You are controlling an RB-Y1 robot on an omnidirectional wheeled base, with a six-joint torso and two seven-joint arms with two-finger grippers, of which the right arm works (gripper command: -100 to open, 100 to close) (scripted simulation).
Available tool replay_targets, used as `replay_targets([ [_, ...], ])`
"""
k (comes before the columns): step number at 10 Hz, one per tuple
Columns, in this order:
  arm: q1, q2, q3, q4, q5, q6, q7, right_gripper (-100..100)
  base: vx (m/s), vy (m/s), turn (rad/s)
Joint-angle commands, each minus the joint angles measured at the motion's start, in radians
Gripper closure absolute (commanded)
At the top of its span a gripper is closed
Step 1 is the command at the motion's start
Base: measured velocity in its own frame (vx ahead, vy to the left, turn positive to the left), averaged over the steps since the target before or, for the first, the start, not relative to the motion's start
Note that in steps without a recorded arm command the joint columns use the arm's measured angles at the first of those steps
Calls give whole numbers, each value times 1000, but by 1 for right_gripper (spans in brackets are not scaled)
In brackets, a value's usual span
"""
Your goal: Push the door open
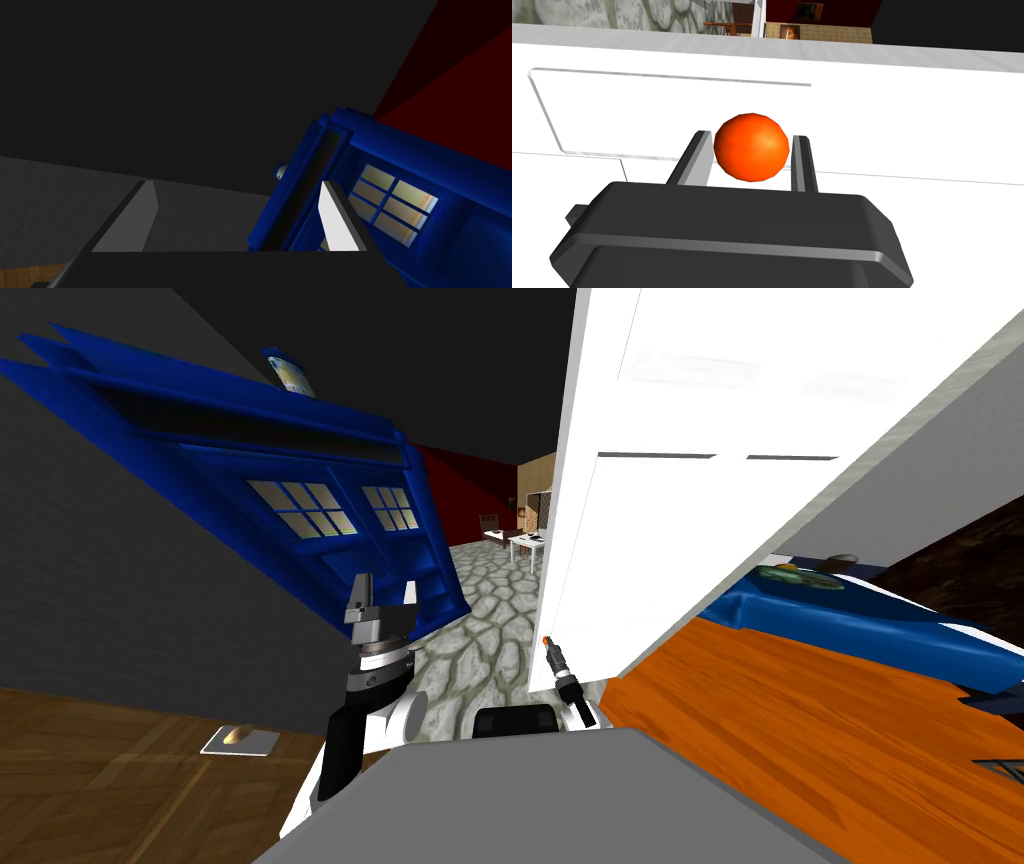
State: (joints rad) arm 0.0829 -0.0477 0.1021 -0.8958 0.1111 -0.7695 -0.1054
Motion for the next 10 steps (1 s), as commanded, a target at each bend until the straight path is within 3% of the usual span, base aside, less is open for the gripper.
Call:
replay_targets([
  [1,-6,-4,-17,4,-9,3,6,100,95,64,-53],
  [6,-26,-4,-75,17,-40,15,29,100,171,101,-69],
  [10,-47,12,-136,32,-73,27,52,100,186,121,-98],
])
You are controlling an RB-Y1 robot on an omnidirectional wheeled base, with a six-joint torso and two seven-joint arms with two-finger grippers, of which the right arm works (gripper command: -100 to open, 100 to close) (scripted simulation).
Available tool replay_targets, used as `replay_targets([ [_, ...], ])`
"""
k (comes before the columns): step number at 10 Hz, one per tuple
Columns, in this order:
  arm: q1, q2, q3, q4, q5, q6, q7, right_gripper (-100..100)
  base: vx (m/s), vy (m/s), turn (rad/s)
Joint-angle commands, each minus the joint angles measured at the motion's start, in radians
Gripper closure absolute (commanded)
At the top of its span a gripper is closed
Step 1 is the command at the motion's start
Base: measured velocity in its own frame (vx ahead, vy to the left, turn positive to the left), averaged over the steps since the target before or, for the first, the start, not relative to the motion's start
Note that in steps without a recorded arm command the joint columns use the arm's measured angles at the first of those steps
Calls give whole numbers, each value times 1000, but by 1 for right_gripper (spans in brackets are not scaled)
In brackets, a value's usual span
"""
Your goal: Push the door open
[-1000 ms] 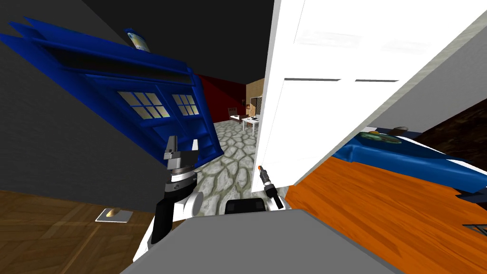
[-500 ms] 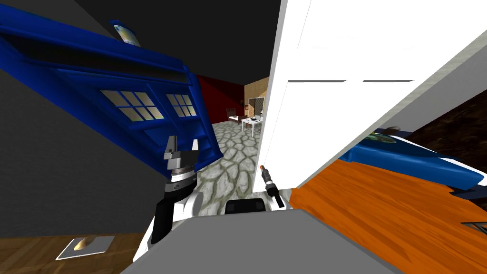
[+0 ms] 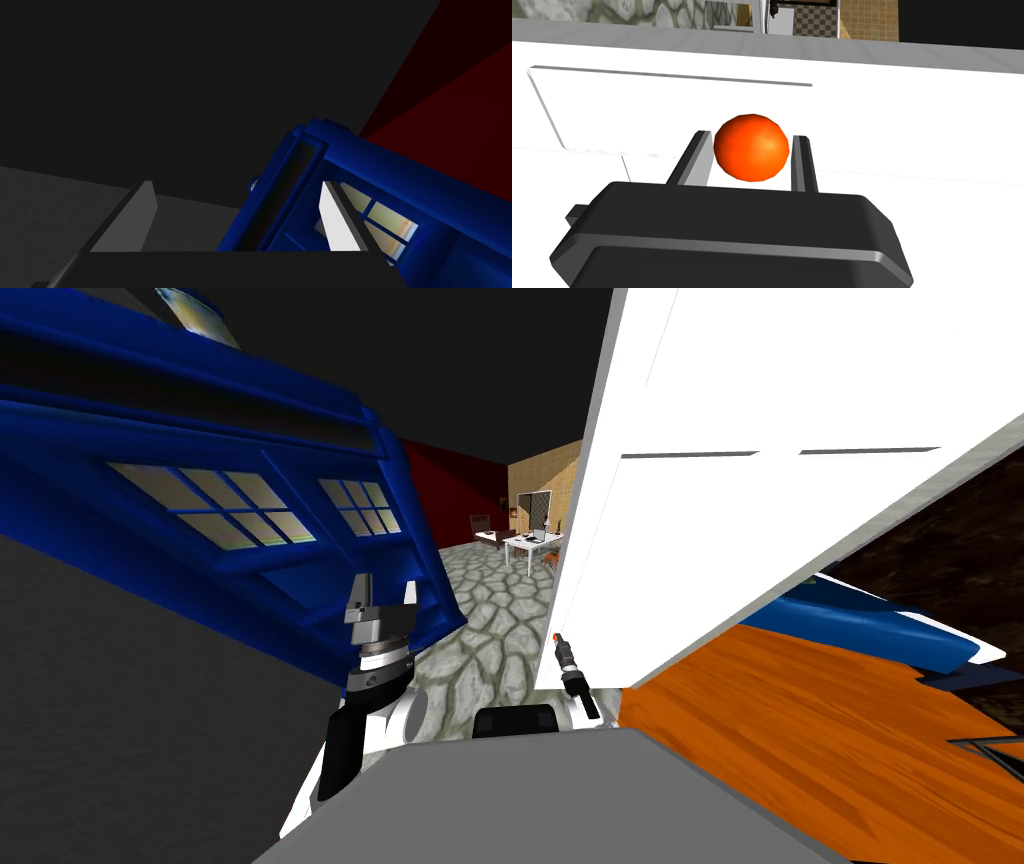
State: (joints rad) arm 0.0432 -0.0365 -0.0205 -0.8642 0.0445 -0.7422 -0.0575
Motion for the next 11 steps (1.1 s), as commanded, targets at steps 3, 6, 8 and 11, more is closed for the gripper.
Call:
replay_targets([
  [3,-10,10,-26,15,-14,-3,12,100,159,70,-57],
  [6,-18,-7,-64,18,-33,-2,25,100,192,72,-64],
  [8,-22,-11,-88,21,-45,-1,33,100,156,51,-31],
  [11,-23,-12,-94,22,-49,-1,36,100,122,44,-39],
])
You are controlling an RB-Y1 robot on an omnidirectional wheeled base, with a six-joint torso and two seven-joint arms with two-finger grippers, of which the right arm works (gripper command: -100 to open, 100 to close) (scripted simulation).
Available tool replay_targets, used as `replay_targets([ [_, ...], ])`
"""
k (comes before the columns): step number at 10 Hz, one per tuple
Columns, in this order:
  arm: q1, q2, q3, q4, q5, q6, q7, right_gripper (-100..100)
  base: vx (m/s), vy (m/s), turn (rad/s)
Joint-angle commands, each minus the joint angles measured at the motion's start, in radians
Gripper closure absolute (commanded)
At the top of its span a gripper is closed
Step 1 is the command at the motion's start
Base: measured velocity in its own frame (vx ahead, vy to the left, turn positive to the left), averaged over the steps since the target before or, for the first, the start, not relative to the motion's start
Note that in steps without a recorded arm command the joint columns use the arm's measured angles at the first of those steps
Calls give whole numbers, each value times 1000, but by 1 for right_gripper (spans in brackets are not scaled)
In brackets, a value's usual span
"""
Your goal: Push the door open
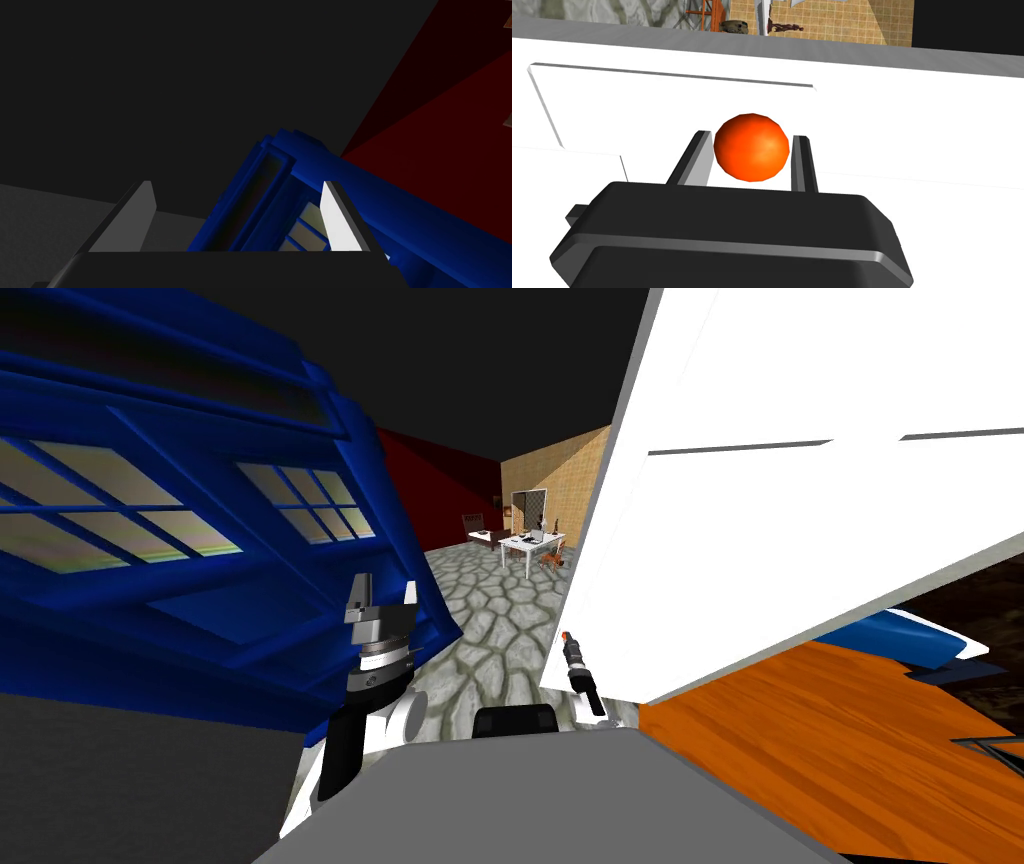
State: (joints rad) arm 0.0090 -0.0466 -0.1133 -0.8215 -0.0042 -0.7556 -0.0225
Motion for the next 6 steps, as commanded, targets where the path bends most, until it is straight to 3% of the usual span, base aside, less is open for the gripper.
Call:
replay_targets([
  [1,7,1,-26,-18,-13,14,9,100,146,50,-58],
  [5,1,17,-68,-13,-34,15,24,100,204,81,-86],
  [6,6,18,-60,-13,-30,23,23,100,97,17,-22],
])
